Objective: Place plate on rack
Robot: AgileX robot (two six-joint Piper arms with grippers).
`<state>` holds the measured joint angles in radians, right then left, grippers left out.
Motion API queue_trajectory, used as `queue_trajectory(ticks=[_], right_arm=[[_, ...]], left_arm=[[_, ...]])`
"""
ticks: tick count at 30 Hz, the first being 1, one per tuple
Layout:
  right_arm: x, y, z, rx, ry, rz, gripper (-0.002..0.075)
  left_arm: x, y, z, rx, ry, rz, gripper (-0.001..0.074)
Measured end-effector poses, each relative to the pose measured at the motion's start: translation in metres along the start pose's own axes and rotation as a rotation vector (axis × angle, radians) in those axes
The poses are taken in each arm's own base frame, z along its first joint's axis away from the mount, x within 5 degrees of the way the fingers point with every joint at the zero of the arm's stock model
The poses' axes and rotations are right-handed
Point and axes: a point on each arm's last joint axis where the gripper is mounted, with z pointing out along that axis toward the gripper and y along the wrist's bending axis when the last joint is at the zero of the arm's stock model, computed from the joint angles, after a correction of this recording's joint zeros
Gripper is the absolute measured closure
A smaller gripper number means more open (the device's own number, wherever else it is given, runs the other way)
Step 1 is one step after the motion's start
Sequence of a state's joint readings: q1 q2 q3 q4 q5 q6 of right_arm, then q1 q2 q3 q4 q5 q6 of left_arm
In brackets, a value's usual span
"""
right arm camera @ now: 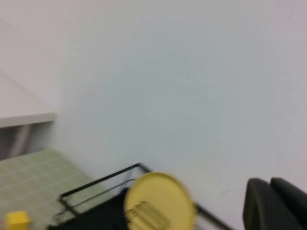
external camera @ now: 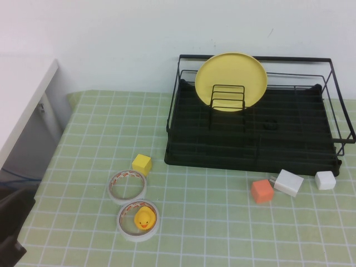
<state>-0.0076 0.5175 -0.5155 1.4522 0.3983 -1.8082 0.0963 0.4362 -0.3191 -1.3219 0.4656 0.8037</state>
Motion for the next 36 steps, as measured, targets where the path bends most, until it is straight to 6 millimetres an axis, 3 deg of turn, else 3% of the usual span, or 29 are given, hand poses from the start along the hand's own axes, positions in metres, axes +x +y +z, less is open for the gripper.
queue_trajectory(ticks=[6,11,18,22,25,30,36], right_arm=[[0.008,0.01,-0.042,0.189,-0.071,-0.098,0.0714],[0.041,0.016,-0.051,0.279,-0.029,-0.039,0.0714],[0.109,0.028,-0.049,0.336,0.259,0.327,0.0714],[0.133,0.033,-0.063,0.41,0.502,0.423,0.0714],[0.14,0.032,-0.071,0.502,0.548,0.401,0.0714],[0.158,0.035,-0.075,0.61,0.467,0.362,0.0714],[0.162,0.037,-0.073,0.591,0.415,0.358,0.0714]], left_arm=[[0.001,-0.001,0.0,0.007,0.007,0.0,0.0736],[0.001,-0.001,0.0,0.008,0.007,0.0,0.0736],[0.002,-0.002,0.0,0.023,0.02,-0.002,0.0736],[0.003,-0.004,0.0,0.04,0.037,-0.002,0.0736],[0.005,-0.005,0.0,0.053,0.05,-0.002,0.0736],[0.006,-0.007,0.0,0.074,0.07,-0.002,0.0736],[0.007,-0.007,-0.001,0.08,0.075,0.002,0.0736]])
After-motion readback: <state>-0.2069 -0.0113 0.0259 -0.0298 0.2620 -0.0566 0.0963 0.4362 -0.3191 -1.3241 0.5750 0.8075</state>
